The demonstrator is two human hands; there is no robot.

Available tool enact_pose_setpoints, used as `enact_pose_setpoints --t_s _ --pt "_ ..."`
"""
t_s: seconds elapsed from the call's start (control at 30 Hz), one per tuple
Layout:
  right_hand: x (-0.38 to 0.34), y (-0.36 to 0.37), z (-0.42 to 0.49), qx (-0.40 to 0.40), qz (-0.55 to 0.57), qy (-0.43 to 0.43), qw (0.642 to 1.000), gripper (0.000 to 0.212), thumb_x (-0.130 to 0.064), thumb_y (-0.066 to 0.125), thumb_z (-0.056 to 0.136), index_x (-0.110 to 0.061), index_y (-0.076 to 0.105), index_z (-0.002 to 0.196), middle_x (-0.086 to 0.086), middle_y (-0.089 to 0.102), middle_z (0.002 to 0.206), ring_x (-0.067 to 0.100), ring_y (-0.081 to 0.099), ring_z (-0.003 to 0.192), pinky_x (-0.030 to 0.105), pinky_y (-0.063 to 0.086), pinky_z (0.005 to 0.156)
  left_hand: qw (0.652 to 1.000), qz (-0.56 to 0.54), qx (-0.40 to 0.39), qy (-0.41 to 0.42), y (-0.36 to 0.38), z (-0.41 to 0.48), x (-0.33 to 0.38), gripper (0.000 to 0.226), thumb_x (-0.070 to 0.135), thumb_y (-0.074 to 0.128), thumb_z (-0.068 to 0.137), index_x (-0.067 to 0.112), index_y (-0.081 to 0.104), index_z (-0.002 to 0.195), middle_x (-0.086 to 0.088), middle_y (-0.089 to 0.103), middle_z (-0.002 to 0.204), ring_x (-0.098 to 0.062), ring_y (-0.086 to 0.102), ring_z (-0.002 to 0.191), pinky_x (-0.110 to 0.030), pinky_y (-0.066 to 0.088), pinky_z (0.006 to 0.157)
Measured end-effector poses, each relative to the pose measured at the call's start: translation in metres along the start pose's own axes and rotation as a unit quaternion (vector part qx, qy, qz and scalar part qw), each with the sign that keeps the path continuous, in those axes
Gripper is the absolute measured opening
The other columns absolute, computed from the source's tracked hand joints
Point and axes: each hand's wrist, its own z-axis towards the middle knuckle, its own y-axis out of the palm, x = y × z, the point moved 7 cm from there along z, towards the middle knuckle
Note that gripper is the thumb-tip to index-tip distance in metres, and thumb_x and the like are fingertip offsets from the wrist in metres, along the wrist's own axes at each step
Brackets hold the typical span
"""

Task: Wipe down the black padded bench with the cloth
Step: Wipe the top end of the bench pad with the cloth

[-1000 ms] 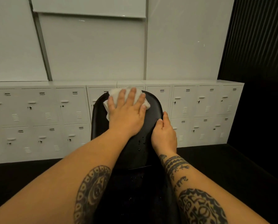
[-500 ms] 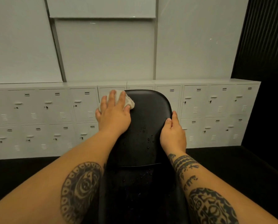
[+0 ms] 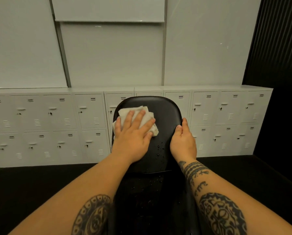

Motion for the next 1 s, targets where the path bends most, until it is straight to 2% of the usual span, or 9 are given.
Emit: enact_pose_setpoints --t_s 0.17,0.3,0.4,0.47,0.57,0.63,0.8,0.9,1.0 --pt "-0.001 -0.001 -0.002 -0.005 0.009 0.006 1.000 0.052 -0.048 0.023 0.106 -0.038 0.018 0.157 0.003 0.047 0.151 0.029 0.047 0.132 0.044 0.037 0.109 0.992 -0.078 -0.005 -0.100 -0.001 -0.025 -0.041 0.051 0.048 0.034 0.105 0.051 0.023 0.155 0.011 -0.003 0.169 -0.025 -0.010 0.156 -0.059 0.006 0.124" --pt "0.001 -0.001 0.001 -0.007 0.017 -0.002 1.000 0.052 -0.048 0.023 0.106 -0.039 0.017 0.157 0.004 0.048 0.149 0.028 0.049 0.130 0.045 0.039 0.109 0.983 -0.117 0.008 -0.140 -0.001 -0.011 -0.049 0.049 0.045 0.036 0.106 0.049 0.027 0.153 0.010 -0.001 0.168 -0.032 0.000 0.155 -0.059 0.017 0.123" --pt "0.005 -0.002 0.005 -0.013 0.050 -0.002 0.999 0.051 -0.047 0.027 0.106 -0.039 0.022 0.156 0.002 0.052 0.144 0.019 0.053 0.115 0.040 0.043 0.103 0.975 -0.116 0.018 -0.189 -0.005 0.016 -0.052 0.050 0.047 0.034 0.105 0.049 0.026 0.154 0.006 0.003 0.168 -0.036 0.010 0.153 -0.062 0.023 0.119" --pt "0.008 -0.002 0.007 -0.020 0.088 0.002 0.996 0.050 -0.046 0.032 0.106 -0.040 0.027 0.155 -0.001 0.052 0.143 0.013 0.048 0.107 0.034 0.042 0.097 0.975 -0.102 0.011 -0.200 -0.007 0.035 -0.051 0.050 0.049 0.032 0.105 0.050 0.023 0.155 0.006 0.004 0.168 -0.035 0.008 0.154 -0.064 0.020 0.118" --pt "0.013 -0.001 0.011 -0.017 0.120 0.006 0.993 0.049 -0.048 0.036 0.105 -0.040 0.032 0.153 -0.005 0.050 0.147 0.018 0.050 0.123 0.037 0.041 0.103 0.981 -0.068 -0.002 -0.183 -0.009 0.052 -0.043 0.051 0.051 0.027 0.105 0.050 0.018 0.156 0.008 0.004 0.170 -0.031 0.000 0.156 -0.066 0.009 0.119" --pt "0.012 0.000 0.011 -0.015 0.122 0.007 0.992 0.049 -0.047 0.037 0.104 -0.040 0.033 0.153 -0.005 0.050 0.147 0.019 0.049 0.127 0.037 0.040 0.104 0.988 -0.032 0.003 -0.148 -0.011 0.053 -0.037 0.053 0.051 0.024 0.106 0.048 0.016 0.158 0.008 0.003 0.171 -0.029 -0.004 0.157 -0.066 0.003 0.119" --pt "0.010 -0.002 0.008 -0.006 0.115 0.008 0.993 0.048 -0.047 0.037 0.105 -0.039 0.035 0.152 -0.005 0.051 0.147 0.019 0.050 0.126 0.033 0.040 0.102 1.000 0.024 -0.009 -0.004 -0.003 0.015 -0.011 0.056 0.057 0.013 0.102 0.051 0.016 0.157 0.014 0.003 0.171 -0.021 -0.006 0.158 -0.059 -0.007 0.122" --pt "0.008 -0.003 0.005 -0.006 0.114 0.006 0.993 0.048 -0.046 0.037 0.105 -0.038 0.035 0.152 -0.004 0.051 0.147 0.020 0.051 0.124 0.032 0.040 0.102 0.999 0.025 -0.022 0.024 0.003 -0.016 -0.009 0.056 0.057 0.012 0.101 0.052 0.017 0.157 0.015 0.004 0.171 -0.019 -0.006 0.158 -0.057 -0.007 0.123" --pt "0.006 -0.004 0.003 -0.010 0.115 0.005 0.993 0.049 -0.045 0.037 0.105 -0.037 0.034 0.153 -0.002 0.051 0.146 0.017 0.051 0.115 0.031 0.039 0.101 0.999 -0.003 -0.047 0.013 0.005 -0.043 -0.026 0.058 0.060 0.008 0.099 0.054 0.012 0.157 0.016 -0.005 0.170 -0.016 -0.015 0.156 -0.054 -0.006 0.125"
